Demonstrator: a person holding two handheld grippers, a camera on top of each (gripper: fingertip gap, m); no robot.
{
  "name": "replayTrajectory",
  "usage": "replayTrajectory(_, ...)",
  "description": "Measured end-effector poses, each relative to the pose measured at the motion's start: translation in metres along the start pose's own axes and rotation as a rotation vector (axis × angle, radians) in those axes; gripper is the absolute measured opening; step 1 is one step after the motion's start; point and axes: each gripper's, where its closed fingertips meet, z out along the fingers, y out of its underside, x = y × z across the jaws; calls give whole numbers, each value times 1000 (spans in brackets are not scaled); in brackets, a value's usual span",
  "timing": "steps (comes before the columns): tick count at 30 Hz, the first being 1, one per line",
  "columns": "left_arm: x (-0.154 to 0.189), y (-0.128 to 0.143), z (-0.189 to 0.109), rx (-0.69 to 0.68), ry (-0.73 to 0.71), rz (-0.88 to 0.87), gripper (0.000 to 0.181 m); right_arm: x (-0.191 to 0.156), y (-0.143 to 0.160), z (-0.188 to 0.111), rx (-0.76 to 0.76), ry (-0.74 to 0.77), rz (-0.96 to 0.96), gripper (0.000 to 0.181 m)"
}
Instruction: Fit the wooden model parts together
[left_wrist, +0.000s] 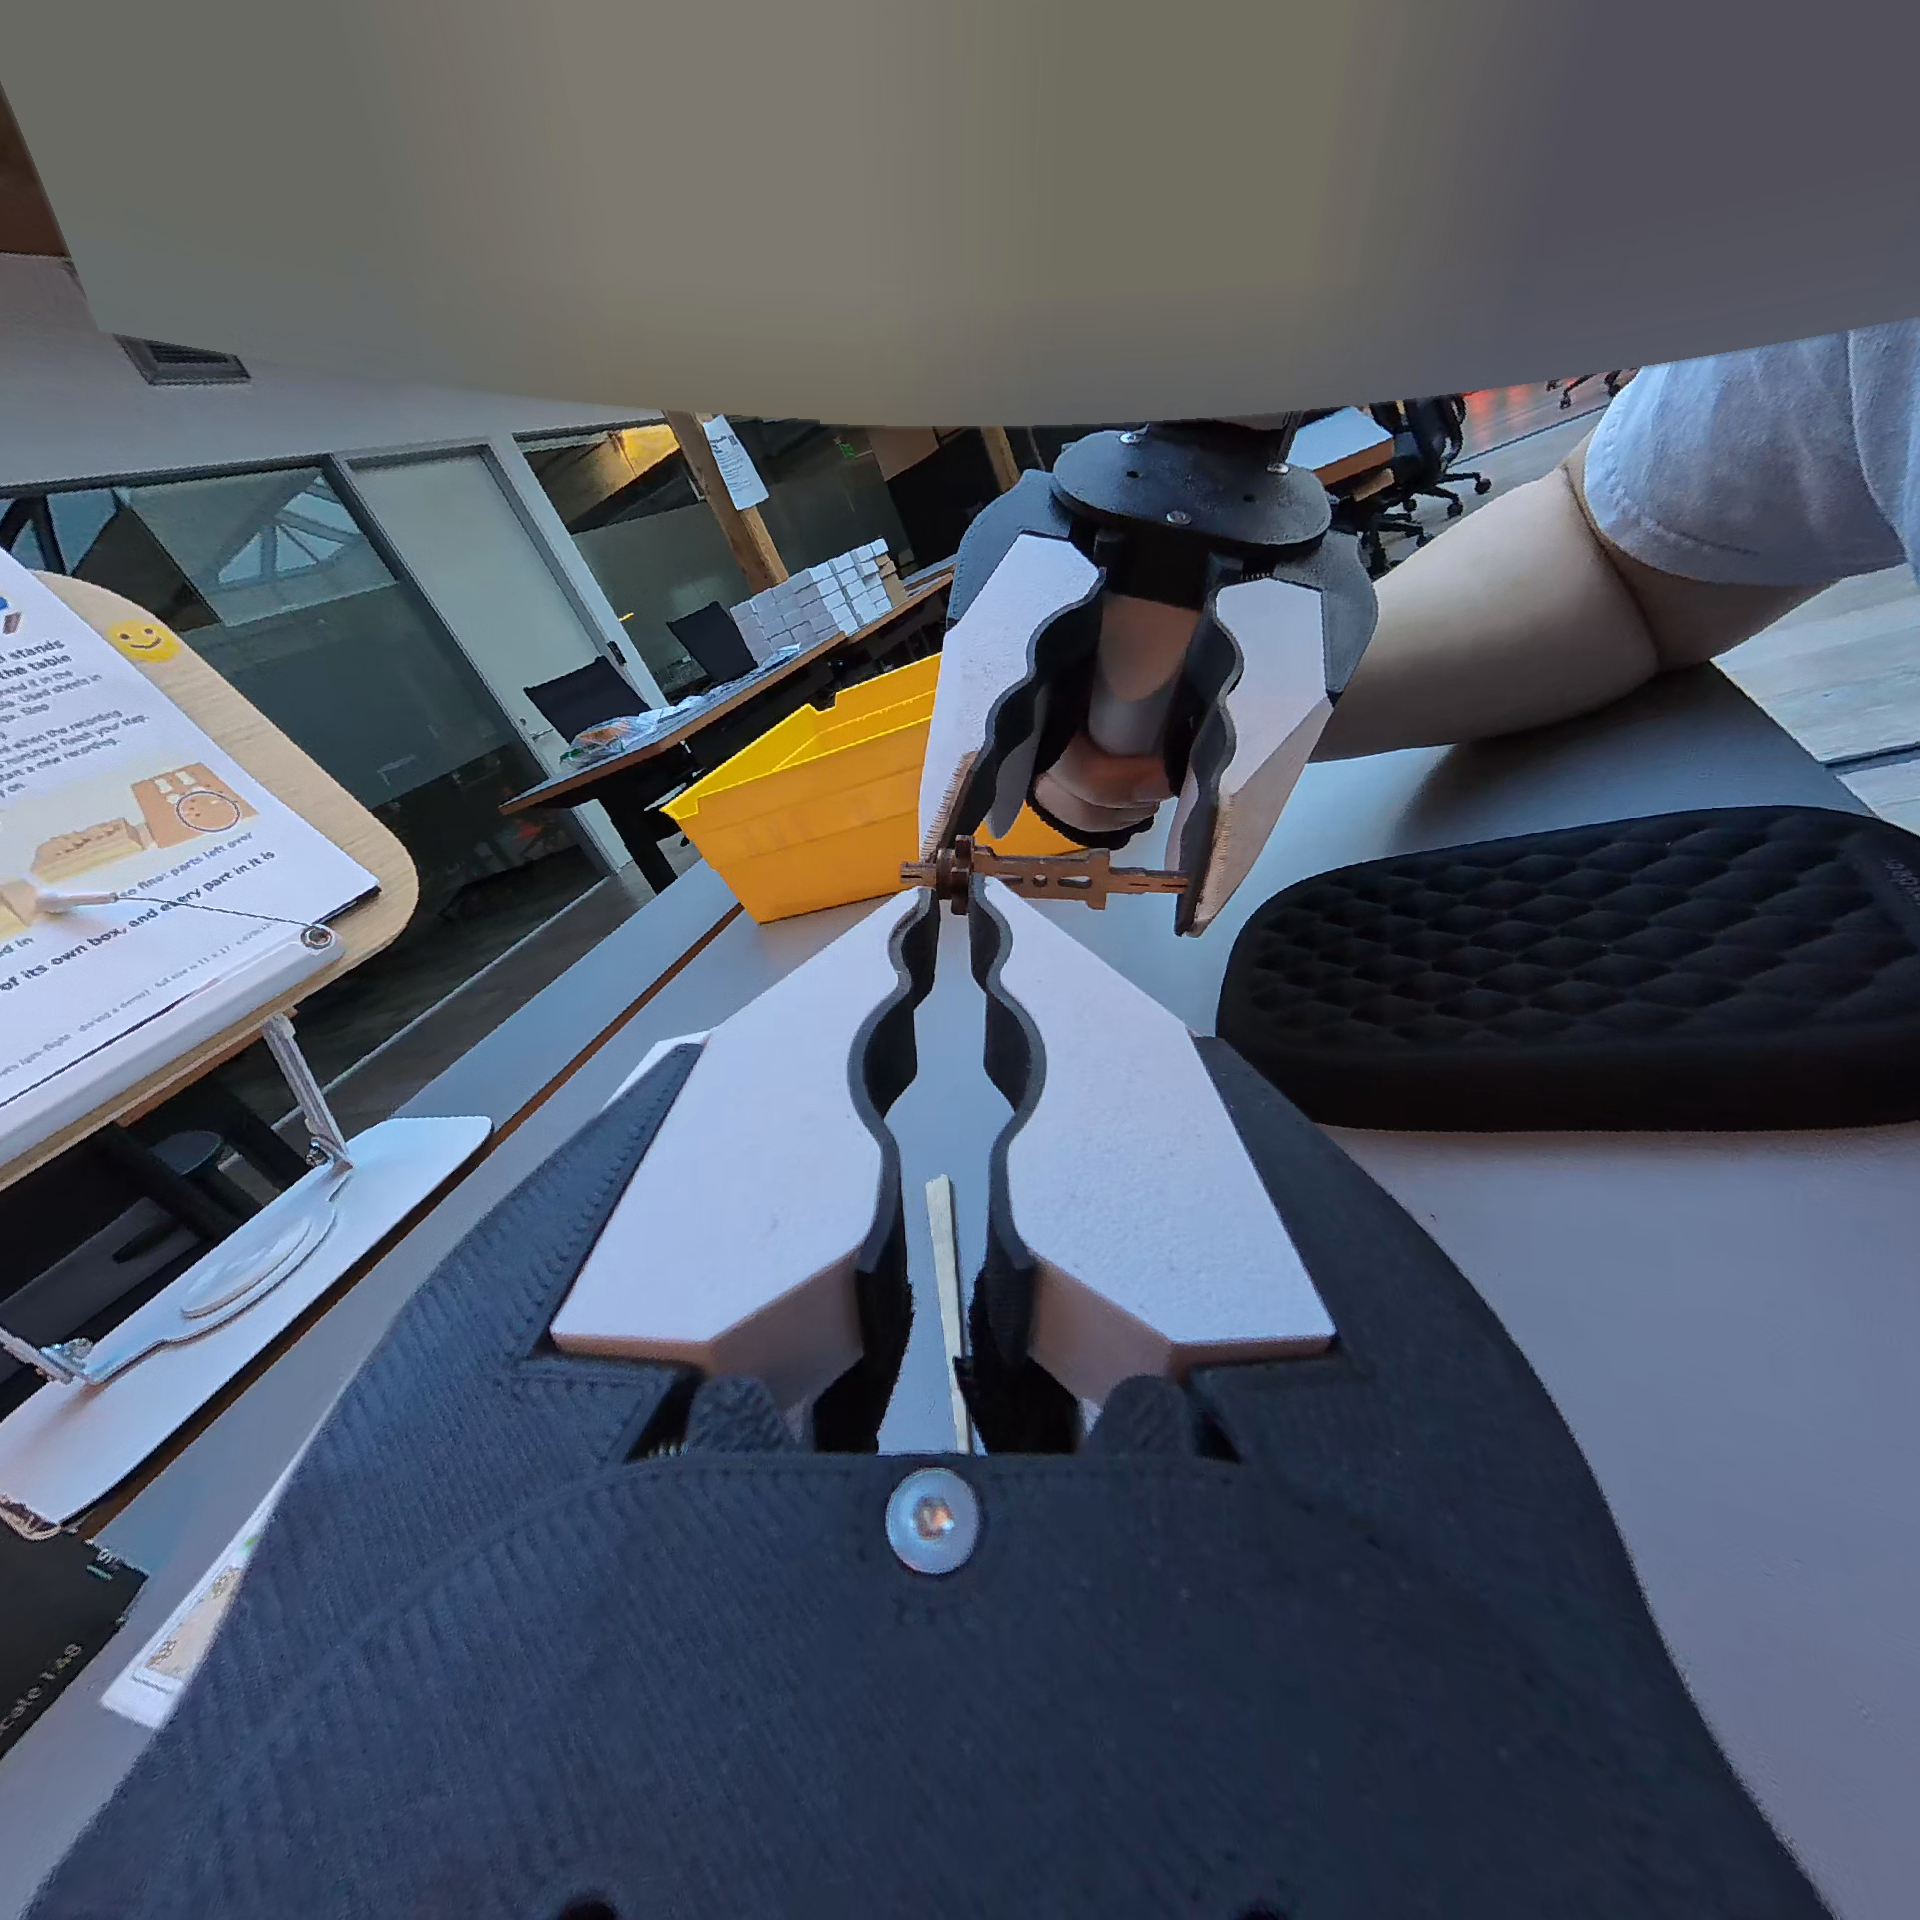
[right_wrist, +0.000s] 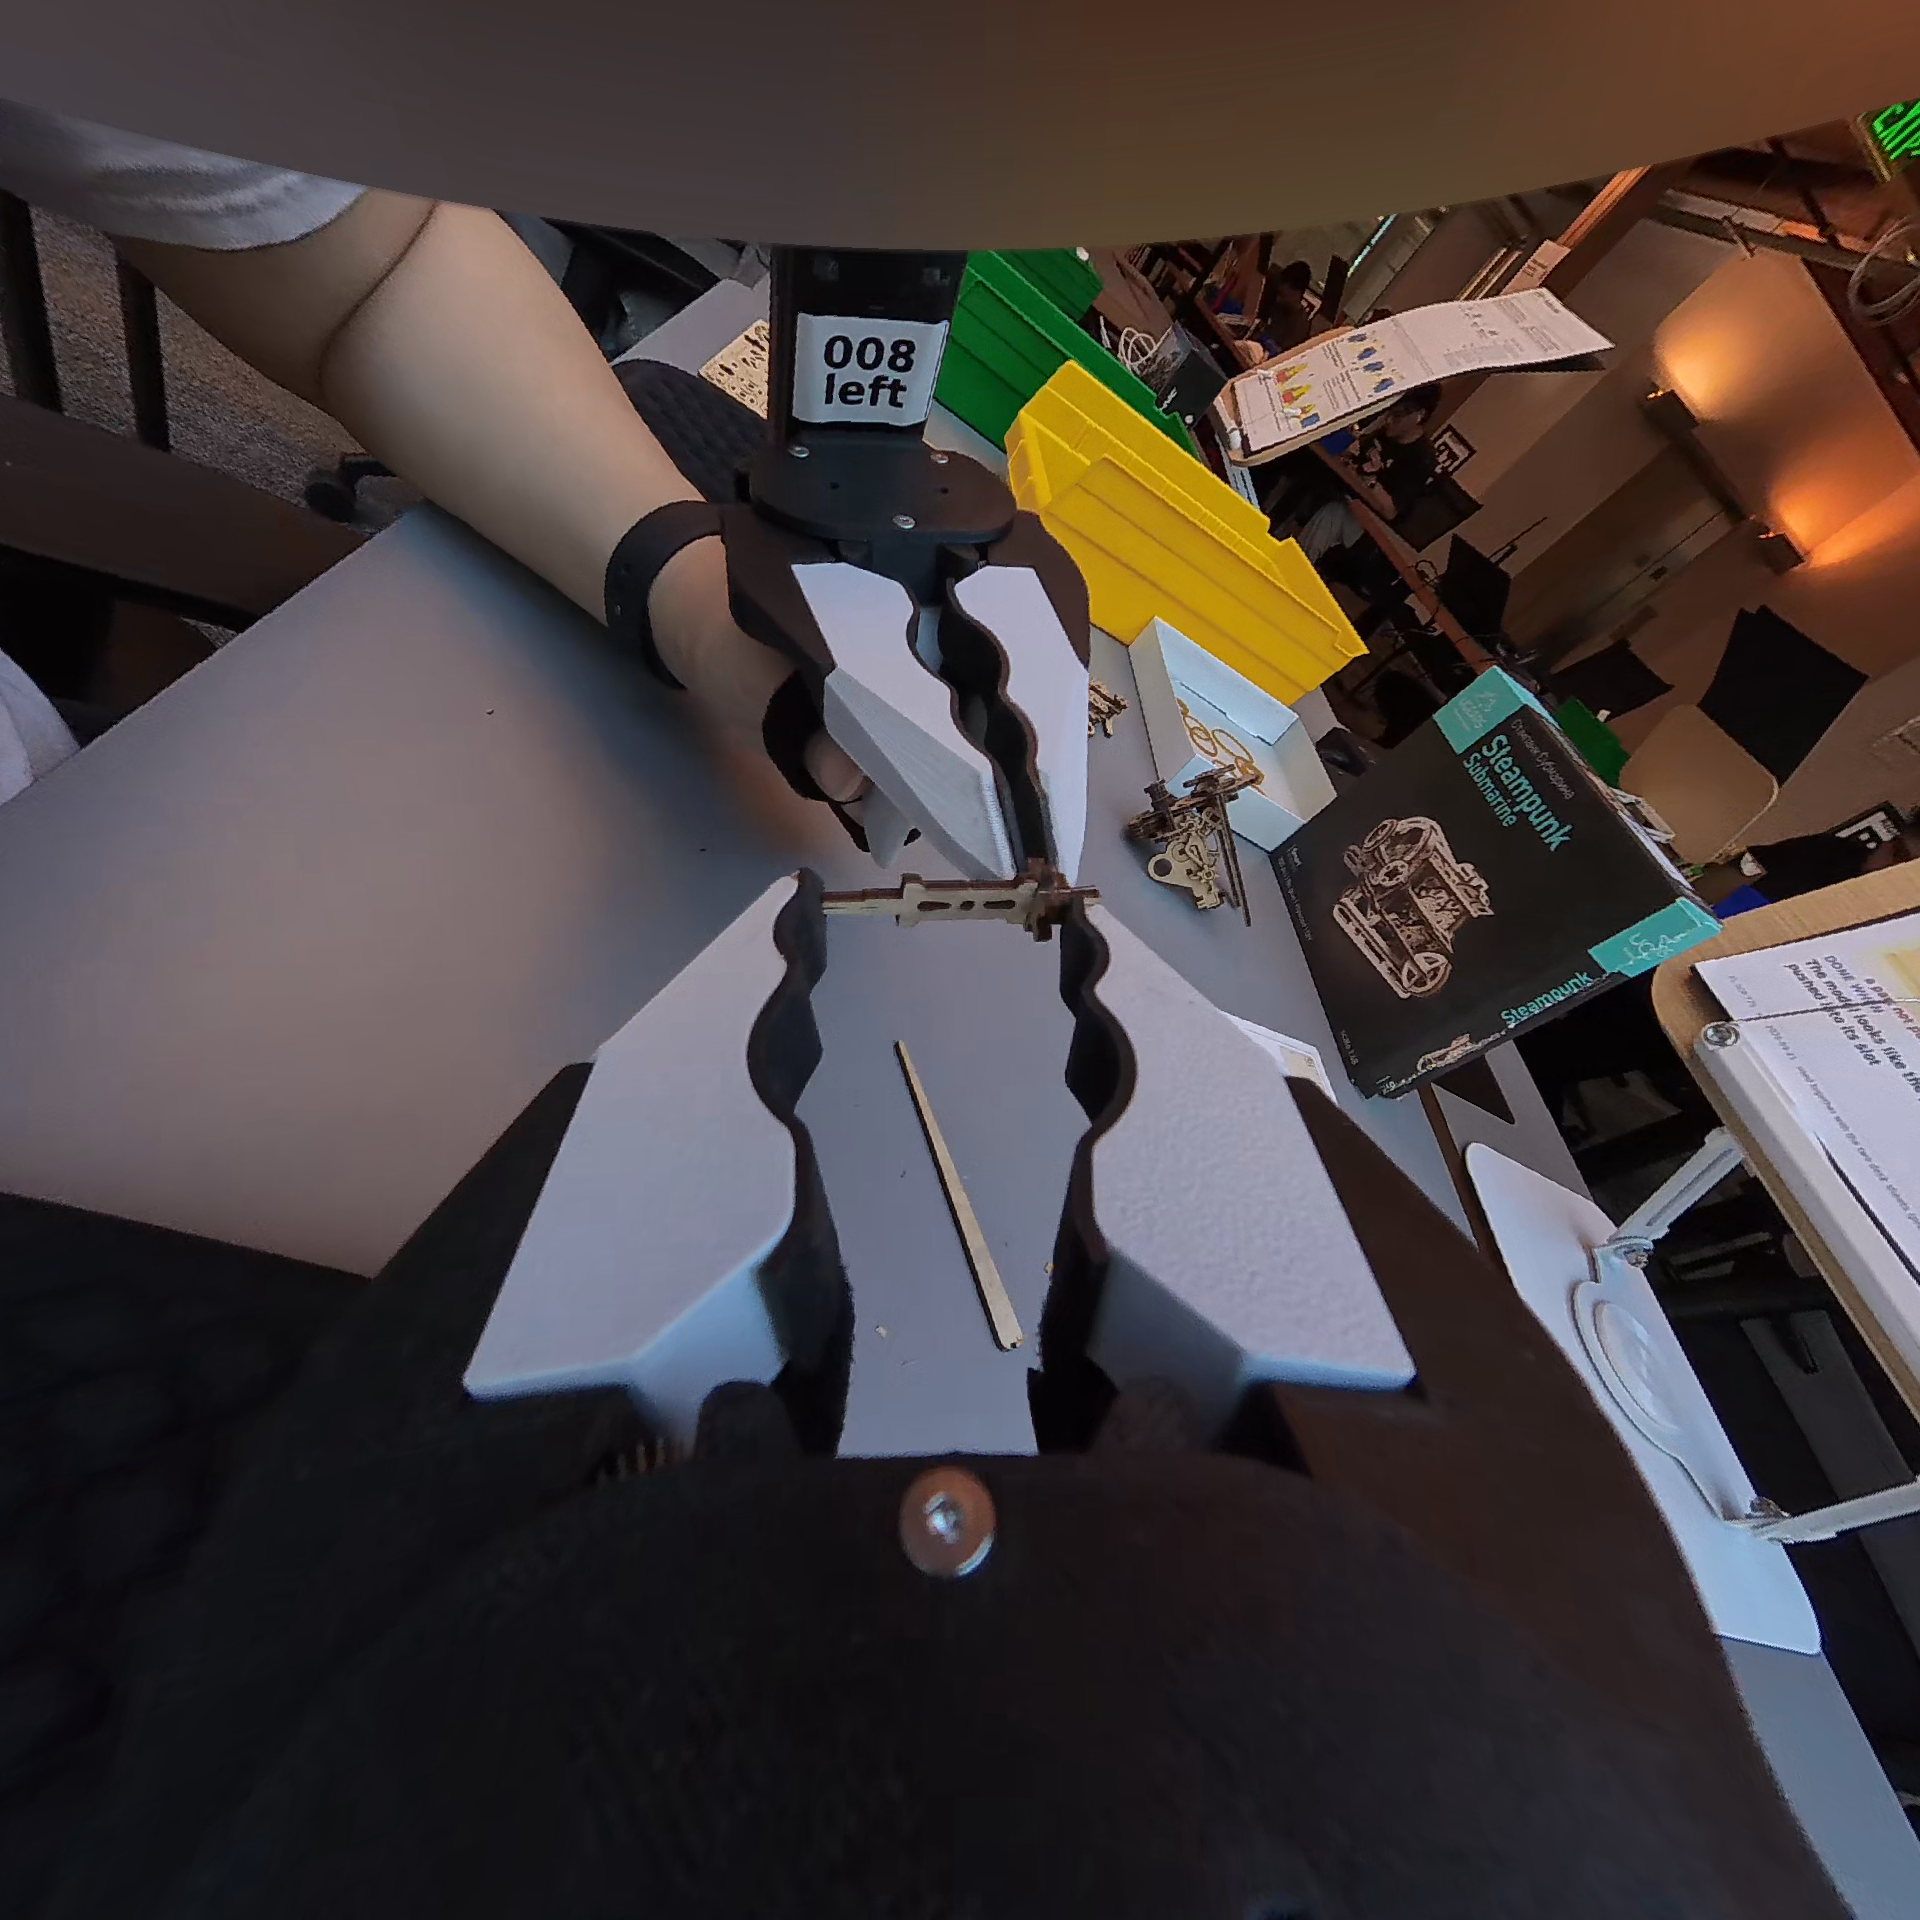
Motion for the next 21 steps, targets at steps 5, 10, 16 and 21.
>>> replayTrajectory(5,0,-1,0,4,-4,6,3,0,-1,-1,7,11,-9,44)
replayTrajectory(10,0,-2,0,5,-7,13,3,0,-2,-1,10,18,-16,44)
replayTrajectory(16,-2,-1,0,-2,-5,-6,3,2,0,0,21,5,38,45)
replayTrajectory(21,2,-4,-3,26,51,-37,12,4,2,-1,38,-5,54,45)
